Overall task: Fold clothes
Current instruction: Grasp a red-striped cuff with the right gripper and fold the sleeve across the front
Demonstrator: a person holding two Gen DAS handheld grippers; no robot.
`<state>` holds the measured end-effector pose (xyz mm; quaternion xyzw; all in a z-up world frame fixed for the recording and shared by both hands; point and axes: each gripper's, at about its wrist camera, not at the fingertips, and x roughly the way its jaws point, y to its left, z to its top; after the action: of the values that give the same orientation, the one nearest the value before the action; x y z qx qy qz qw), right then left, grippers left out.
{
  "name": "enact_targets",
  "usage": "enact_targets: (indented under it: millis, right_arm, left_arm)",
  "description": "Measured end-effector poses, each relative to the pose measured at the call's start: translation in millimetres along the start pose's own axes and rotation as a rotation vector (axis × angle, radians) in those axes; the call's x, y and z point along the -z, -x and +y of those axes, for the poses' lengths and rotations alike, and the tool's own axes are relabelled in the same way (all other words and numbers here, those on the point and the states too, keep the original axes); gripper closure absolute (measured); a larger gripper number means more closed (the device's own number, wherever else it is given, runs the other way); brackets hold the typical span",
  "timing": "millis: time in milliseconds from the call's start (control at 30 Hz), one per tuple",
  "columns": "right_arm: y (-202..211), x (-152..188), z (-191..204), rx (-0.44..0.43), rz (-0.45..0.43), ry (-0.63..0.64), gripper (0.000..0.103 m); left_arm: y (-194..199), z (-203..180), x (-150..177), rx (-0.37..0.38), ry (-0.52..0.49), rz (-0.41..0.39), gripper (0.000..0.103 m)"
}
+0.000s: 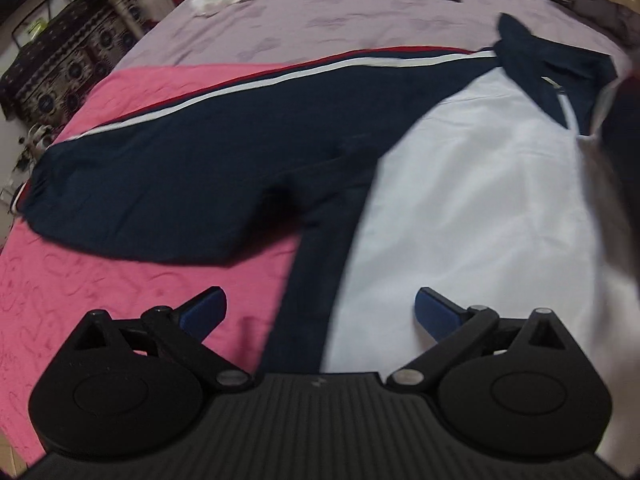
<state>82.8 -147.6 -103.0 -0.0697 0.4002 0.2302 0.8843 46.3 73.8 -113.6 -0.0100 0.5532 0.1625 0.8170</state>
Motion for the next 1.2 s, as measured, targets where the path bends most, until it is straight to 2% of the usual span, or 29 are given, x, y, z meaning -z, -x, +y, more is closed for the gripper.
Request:
enact_targets:
  millis: [67, 100, 133, 167, 233, 333, 433, 467, 500, 533, 567, 600, 633, 700, 800, 900, 967, 1033, 1100, 1133, 1200]
  right_arm:
    - [-15.3, 9.8, 24.7, 0.017, 0.072, 0.026, 0.06]
    - [-14.0, 13.2, 31.8, 0.028, 0.072, 0.035, 0.058]
    - [-7.4, 15.0, 38.4, 0.041, 0.044, 0.047, 0.044]
    - [-1.4, 14.7, 46.0, 0.062, 0.006, 0.065, 0.027]
    - [-1.1, 7.5, 54.9, 0.121, -0.045, 0.138, 0.017]
    - [-20.1, -9.8, 64.2, 0.194, -0.044, 0.23, 0.017]
    - [-57.8, -27.5, 59.7, 0.231, 0.005, 0.2, 0.018]
    - [-71.9, -32.0, 56.5, 0.233, 0.039, 0.174, 0.025]
    - [-81.5, -35.0, 51.4, 0.221, 0.071, 0.125, 0.038]
    - [-87.6, -37.4, 45.6, 0.204, 0.092, 0.065, 0.042]
    - [-93.7, -39.9, 39.8, 0.186, 0.112, 0.006, 0.051]
    - [-94.8, -43.5, 37.8, 0.185, 0.115, -0.021, 0.059]
    - [-92.2, -47.9, 38.5, 0.196, 0.105, -0.024, 0.071]
    - [-85.7, -57.2, 40.0, 0.211, 0.081, -0.033, 0.078]
    - [-66.7, -72.8, 46.2, 0.183, 0.021, -0.066, 0.08]
    - [-59.6, -85.8, 68.0, 0.122, -0.014, -0.034, 0.08]
    - [-68.9, -86.7, 84.8, 0.089, 0.0, 0.011, 0.079]
    - [-87.2, -81.7, 94.6, 0.074, 0.07, 0.039, 0.076]
    - [-102.0, -75.6, 96.9, 0.069, 0.134, 0.035, 0.068]
    - [-104.6, -73.3, 96.1, 0.067, 0.151, 0.03, 0.061]
    - [-95.7, -69.0, 88.2, 0.043, 0.123, 0.005, 0.044]
  left_arm:
    - [-2.2, 11.0, 4.3, -0.003, -0.003, 0.008, 0.001]
    - [-3.2, 15.5, 6.6, -0.006, -0.006, 0.012, 0.001]
    - [-5.5, 17.9, 8.9, -0.008, -0.012, 0.023, 0.001]
    - [-8.8, 18.9, 11.2, -0.01, -0.019, 0.038, 0.001]
    - [-17.0, 17.9, 12.6, -0.009, -0.036, 0.077, 0.001]
    - [-26.0, 13.3, 11.7, 0.001, -0.061, 0.118, 0.001]
    - [-29.9, 8.8, 9.8, 0.015, -0.095, 0.117, 0.0]
    - [-30.6, 8.8, 9.4, 0.022, -0.101, 0.117, 0.0]
    - [-31.4, 8.8, 8.9, 0.029, -0.108, 0.117, 0.0]
    - [-32.6, 9.7, 8.5, 0.04, -0.106, 0.119, 0.0]
    - [-33.9, 11.2, 8.1, 0.054, -0.099, 0.122, 0.0]
    - [-35.2, 12.7, 7.7, 0.068, -0.093, 0.125, 0.0]
    - [-36.6, 14.2, 7.4, 0.082, -0.086, 0.128, 0.0]
    - [-40.5, 22.4, 6.5, 0.109, -0.065, 0.135, 0.0]
    - [-41.2, 25.0, 7.4, 0.13, -0.064, 0.134, 0.0]
    - [-40.5, 26.4, 9.5, 0.14, -0.075, 0.127, 0.0]
    - [-40.4, 27.1, 10.2, 0.149, -0.082, 0.125, 0.0]
    - [-40.2, 27.7, 10.7, 0.157, -0.087, 0.125, 0.0]
    - [-39.9, 27.5, 11.4, 0.162, -0.093, 0.123, 0.0]
    - [-39.6, 27.3, 12.0, 0.163, -0.095, 0.121, 0.0]
    - [-39.0, 26.8, 13.5, 0.164, -0.095, 0.115, 0.0]
